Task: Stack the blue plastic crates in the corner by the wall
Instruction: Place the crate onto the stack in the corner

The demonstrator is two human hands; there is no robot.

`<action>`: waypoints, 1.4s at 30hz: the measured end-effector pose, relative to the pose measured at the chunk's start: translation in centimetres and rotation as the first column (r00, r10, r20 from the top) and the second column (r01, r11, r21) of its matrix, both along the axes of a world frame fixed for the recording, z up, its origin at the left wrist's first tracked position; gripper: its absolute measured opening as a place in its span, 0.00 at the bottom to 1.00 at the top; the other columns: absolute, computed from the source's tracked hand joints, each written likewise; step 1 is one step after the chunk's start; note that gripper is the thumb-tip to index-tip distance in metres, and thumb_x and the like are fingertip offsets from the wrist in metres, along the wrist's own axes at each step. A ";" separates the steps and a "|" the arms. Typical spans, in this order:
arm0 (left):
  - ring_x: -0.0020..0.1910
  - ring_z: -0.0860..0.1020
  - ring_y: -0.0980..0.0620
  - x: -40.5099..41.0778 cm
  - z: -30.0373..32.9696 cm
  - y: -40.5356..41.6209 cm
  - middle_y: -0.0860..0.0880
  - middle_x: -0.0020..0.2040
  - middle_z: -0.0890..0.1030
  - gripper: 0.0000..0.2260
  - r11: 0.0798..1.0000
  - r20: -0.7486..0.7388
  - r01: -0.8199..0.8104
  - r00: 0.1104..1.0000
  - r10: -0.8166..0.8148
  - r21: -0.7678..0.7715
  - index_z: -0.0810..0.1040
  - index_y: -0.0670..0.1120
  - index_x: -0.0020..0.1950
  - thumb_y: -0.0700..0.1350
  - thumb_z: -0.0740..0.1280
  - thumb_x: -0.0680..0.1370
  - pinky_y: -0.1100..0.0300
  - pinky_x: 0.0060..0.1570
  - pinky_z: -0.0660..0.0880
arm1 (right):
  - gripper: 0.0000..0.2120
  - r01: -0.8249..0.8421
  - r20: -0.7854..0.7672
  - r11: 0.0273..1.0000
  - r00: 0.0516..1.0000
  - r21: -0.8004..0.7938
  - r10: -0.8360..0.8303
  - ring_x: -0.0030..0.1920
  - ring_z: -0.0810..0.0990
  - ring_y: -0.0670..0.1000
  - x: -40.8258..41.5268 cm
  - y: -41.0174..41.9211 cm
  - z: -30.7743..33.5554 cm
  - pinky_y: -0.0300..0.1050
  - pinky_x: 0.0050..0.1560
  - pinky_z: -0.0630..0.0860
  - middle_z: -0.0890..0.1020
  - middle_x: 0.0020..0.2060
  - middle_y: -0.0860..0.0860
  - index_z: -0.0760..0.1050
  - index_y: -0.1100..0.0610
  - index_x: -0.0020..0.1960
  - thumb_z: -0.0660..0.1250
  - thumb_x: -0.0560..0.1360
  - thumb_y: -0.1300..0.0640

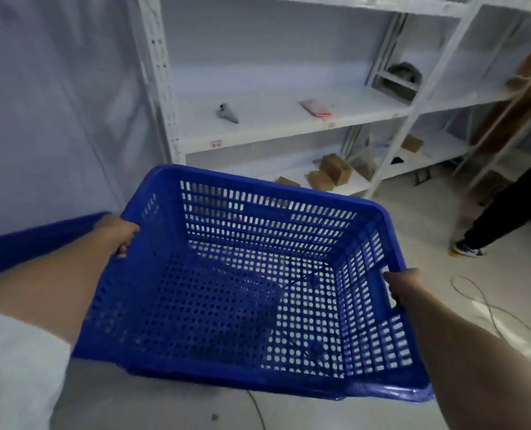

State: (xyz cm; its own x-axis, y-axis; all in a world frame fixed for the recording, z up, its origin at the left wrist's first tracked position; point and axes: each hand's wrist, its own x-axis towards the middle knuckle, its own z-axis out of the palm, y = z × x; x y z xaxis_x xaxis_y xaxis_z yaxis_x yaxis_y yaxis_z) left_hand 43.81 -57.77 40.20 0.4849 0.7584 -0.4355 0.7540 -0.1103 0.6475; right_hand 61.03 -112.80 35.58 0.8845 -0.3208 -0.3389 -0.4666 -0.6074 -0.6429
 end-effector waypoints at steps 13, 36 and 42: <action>0.24 0.64 0.46 -22.5 -0.7 20.2 0.41 0.27 0.66 0.15 0.947 -0.057 -0.320 0.946 0.320 0.019 0.68 0.40 0.32 0.37 0.64 0.78 0.53 0.29 0.69 | 0.11 -0.415 -0.063 0.909 0.909 -0.047 0.412 0.26 0.78 0.56 -1.3 31.8 -1.1 0.43 0.25 0.74 0.79 0.27 0.58 0.74 0.63 0.39 0.71 0.67 0.55; 0.23 0.69 0.43 -31.0 -5.0 42.9 0.38 0.24 0.69 0.19 0.845 -0.217 -0.529 0.818 0.533 0.078 0.68 0.40 0.25 0.39 0.64 0.76 0.50 0.33 0.75 | 0.15 -0.632 -0.113 0.765 0.775 -0.120 0.622 0.35 0.82 0.60 0.3 65.3 -5.0 0.53 0.41 0.80 0.82 0.37 0.63 0.75 0.66 0.49 0.67 0.70 0.54; 0.16 0.69 0.46 -28.4 -6.2 50.9 0.42 0.18 0.69 0.18 0.826 -0.257 -0.555 0.787 0.561 0.102 0.68 0.40 0.25 0.41 0.66 0.74 0.58 0.22 0.73 | 0.15 -0.634 -0.142 0.770 0.771 -0.075 0.621 0.29 0.79 0.58 3.7 73.9 -6.7 0.46 0.27 0.77 0.80 0.30 0.60 0.74 0.65 0.44 0.70 0.70 0.52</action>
